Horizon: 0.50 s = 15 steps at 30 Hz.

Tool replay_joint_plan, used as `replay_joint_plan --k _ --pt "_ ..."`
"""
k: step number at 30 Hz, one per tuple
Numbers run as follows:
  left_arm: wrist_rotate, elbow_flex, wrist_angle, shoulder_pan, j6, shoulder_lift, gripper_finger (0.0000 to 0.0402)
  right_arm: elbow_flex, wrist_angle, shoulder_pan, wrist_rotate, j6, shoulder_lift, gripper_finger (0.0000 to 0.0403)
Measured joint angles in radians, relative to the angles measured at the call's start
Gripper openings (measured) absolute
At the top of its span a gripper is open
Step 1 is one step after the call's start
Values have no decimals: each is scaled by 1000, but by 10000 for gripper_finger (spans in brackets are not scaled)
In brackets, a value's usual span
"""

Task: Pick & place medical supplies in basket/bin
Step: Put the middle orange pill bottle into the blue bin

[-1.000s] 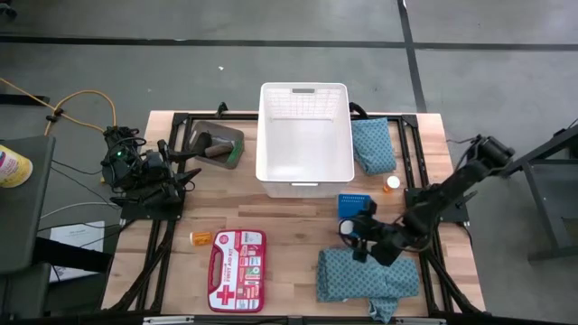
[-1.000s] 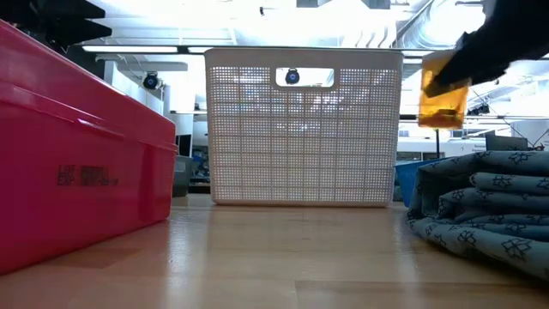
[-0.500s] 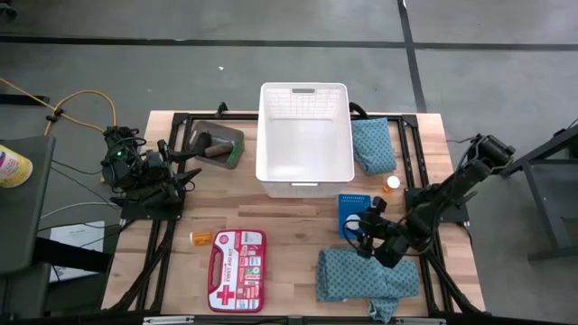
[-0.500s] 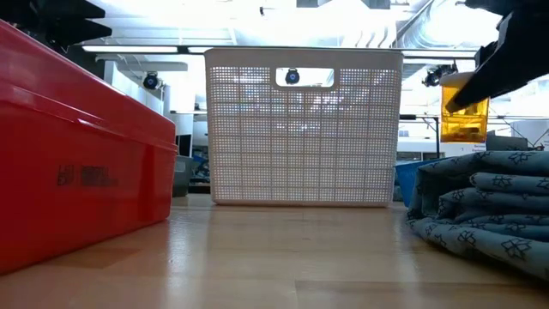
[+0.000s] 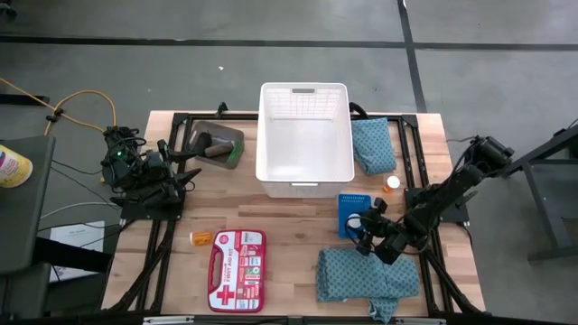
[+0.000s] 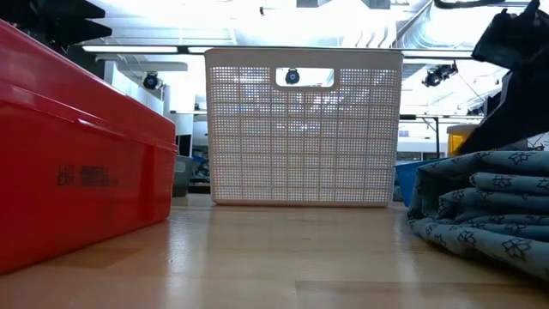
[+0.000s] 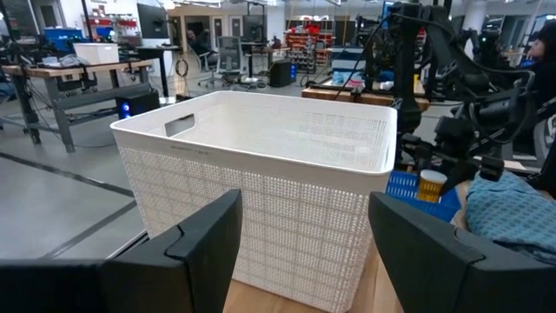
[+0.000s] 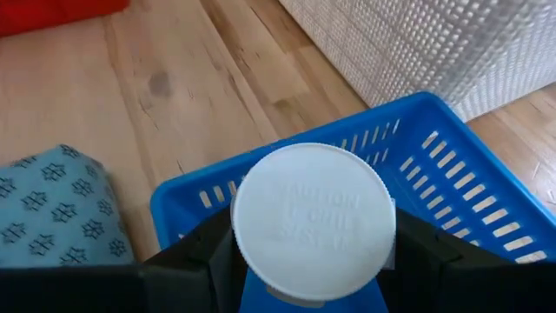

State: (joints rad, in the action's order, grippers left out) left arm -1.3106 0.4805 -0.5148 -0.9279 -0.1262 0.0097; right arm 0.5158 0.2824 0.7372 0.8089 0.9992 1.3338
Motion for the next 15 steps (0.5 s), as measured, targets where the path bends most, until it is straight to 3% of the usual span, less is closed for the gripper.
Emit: replay_joint_plan --k 15 --pt "0 0 0 0 1 0 242 -4 -84 -48 -108 -149 0 194"
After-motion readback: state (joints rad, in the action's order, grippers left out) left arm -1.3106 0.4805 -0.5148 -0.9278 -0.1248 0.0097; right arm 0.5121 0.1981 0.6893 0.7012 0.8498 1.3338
